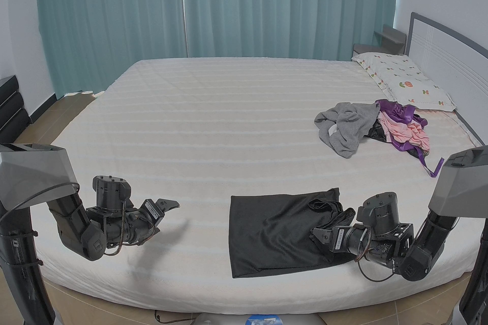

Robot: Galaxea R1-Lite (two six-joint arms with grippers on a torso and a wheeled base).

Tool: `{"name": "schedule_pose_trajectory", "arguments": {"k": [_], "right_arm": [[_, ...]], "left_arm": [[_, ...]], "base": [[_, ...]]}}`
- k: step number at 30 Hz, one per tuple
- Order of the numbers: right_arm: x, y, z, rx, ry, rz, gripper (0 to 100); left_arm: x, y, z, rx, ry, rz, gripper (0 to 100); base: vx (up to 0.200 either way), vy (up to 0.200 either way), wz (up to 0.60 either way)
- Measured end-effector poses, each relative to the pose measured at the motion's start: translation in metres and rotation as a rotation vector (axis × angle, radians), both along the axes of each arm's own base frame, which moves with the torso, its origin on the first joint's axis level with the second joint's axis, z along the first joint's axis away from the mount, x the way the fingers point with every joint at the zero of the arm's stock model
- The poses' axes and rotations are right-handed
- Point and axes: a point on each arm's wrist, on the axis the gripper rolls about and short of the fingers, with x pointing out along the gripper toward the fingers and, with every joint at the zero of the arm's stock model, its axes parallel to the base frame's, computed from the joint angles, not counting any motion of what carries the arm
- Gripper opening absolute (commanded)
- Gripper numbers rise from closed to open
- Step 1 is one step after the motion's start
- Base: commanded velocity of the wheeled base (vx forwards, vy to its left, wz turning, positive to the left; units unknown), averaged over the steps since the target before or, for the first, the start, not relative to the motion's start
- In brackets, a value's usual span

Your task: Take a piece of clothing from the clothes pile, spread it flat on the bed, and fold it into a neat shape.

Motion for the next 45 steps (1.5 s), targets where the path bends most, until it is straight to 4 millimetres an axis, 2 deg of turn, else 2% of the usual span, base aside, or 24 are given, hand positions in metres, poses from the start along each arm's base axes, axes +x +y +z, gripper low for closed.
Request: {"name": "schedule_pose_trajectory", "arguments": {"k": [10, 15, 21, 30, 40, 45], "right_arm": [[0.01, 0.017, -0.013, -0.041, 0.053, 0.005, 100], [0.01, 0.013, -0.018, -0.055, 0.072, -0.007, 100], [0.013, -0.008, -0.02, -0.063, 0.094, -0.072, 100], [0.002, -0.047, -0.017, -0.058, 0.147, -0.151, 100], [-0.01, -0.086, -0.008, 0.037, 0.198, -0.186, 100], [-0.014, -0.097, -0.003, 0.077, 0.199, -0.188, 100]], "left_arm": [[0.0, 0.0, 0.0, 0.0, 0.001, 0.0, 100], [0.0, 0.0, -0.001, 0.001, 0.003, 0.0, 100], [0.0, 0.0, -0.001, 0.001, 0.004, 0.001, 100], [0.0, 0.0, -0.001, 0.001, 0.004, 0.0, 100], [0.0, 0.0, -0.001, 0.001, 0.004, 0.0, 100], [0.0, 0.0, -0.001, 0.001, 0.003, 0.001, 100]], "base": [[0.0, 0.0, 0.0], [0.0, 0.0, 0.0], [0.0, 0.0, 0.0], [0.0, 0.0, 0.0], [0.0, 0.0, 0.0], [0.0, 0.0, 0.0]]}}
